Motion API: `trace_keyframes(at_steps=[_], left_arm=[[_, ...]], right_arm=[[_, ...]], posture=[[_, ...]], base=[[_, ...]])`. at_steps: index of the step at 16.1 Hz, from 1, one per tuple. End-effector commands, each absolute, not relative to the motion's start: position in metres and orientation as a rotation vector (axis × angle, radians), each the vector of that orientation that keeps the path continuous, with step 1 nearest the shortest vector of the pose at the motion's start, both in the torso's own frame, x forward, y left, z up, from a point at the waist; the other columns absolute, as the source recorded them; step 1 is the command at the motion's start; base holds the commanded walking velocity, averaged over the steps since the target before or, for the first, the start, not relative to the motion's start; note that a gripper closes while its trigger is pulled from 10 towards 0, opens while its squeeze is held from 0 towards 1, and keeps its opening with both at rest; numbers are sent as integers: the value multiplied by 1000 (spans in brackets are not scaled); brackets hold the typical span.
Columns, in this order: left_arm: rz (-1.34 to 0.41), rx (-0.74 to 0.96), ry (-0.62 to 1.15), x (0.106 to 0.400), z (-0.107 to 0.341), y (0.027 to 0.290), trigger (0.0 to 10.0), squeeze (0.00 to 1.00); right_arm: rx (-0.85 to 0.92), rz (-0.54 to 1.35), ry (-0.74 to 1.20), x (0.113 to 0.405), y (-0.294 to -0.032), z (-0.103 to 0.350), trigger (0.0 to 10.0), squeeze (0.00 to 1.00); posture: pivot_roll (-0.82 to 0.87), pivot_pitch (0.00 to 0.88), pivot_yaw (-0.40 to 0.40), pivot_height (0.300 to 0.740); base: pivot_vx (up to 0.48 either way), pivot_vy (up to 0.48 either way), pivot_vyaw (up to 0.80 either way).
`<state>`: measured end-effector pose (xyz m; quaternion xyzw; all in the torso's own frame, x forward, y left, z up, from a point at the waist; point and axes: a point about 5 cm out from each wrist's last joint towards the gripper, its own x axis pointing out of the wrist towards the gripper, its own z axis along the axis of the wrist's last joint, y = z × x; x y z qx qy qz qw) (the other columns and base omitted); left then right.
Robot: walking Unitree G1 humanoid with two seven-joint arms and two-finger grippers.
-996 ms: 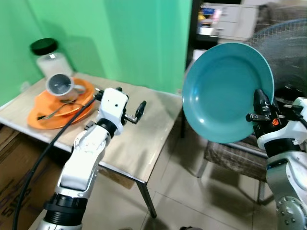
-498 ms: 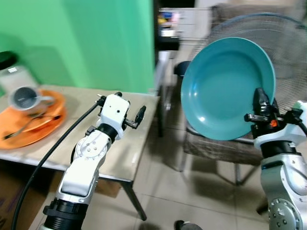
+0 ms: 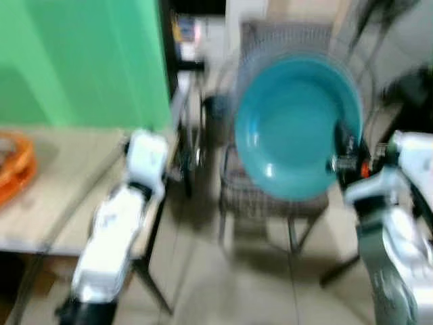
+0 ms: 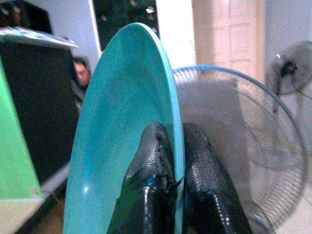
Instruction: Setting the table
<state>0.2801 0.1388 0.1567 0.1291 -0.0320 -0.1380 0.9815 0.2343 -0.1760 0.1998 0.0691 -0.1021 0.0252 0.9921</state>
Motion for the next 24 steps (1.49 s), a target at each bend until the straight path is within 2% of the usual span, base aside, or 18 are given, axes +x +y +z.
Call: trace_keyframes(at_steps=[1,8,12,17,24], left_arm=[[-234,279,-84,280,164,147,10000,0],[-207,255,-65,283,163,146,10000,0],[-206,251,6,288,159,144,10000,0],[-234,246,-76,296,167,140,10000,0],[-250,251,-95,298,166,139,10000,0]], right_arm=[[154,68,-231,235,-173,205,10000,0],[169,-3,-193,236,-179,201,10000,0],[154,-59,-161,235,-183,195,10000,0],[176,-107,-152,230,-186,190,10000,0],[156,-87,-127,234,-183,189,10000,0]], posture=[[17,0,-20,740],[-13,0,-5,740],[-24,0,23,740],[-55,0,57,740],[-66,0,33,740]], base=[[0,0,-800],[0,0,-800],[0,0,-800],[0,0,-800],[0,0,-788]])
